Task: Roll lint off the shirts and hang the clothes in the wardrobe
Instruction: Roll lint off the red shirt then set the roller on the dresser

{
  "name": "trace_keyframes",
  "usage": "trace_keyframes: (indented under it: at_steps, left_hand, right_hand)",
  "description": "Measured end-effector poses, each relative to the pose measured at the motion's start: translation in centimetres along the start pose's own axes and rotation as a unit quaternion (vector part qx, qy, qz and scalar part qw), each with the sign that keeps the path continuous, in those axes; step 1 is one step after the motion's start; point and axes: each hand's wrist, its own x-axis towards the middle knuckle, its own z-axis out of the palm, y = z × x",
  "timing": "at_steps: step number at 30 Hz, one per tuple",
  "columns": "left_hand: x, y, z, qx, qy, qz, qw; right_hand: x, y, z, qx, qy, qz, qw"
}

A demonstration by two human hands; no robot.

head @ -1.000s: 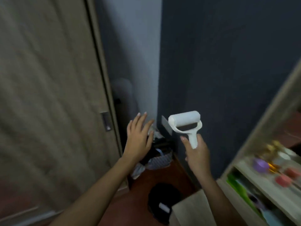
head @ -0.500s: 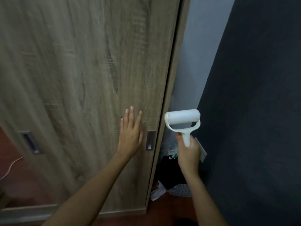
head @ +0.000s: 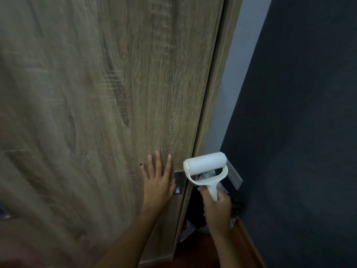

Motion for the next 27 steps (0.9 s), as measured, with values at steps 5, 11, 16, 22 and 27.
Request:
trace_keyframes:
  at_steps: [5,11,16,22,27]
  left_hand:
    - [0.5,0.4,1.3,0.003,0.025,-0.029,0.999]
    - [0.9,0.4,2.3,0.040,0.039,-0.042,0.998]
    - [0.9,1.5,2.8,0.046,0.056,-0.068,0.995]
    - [0.6,3.0,3.4,0.046,0.052,-0.121,0.990]
    - [0.3,3.2,3.6,0.048,0.058,-0.132,0.988]
  right_hand:
    - [2.2,-0.3,0.4,0.018,0.034,-0.010,0.999]
    - [4.5,-1.3,2.0,0.044,0.019,-0.059,0.997]
    - [5.6,-1.7,2.4,0.092,-0.004,-0.100,0.991]
    - [6.4,-1.5,2.9,0.116,-0.024,-0.139,0.983]
    - [6.8,-0.8,2.7,0.116,-0.022,-0.164,0.979]
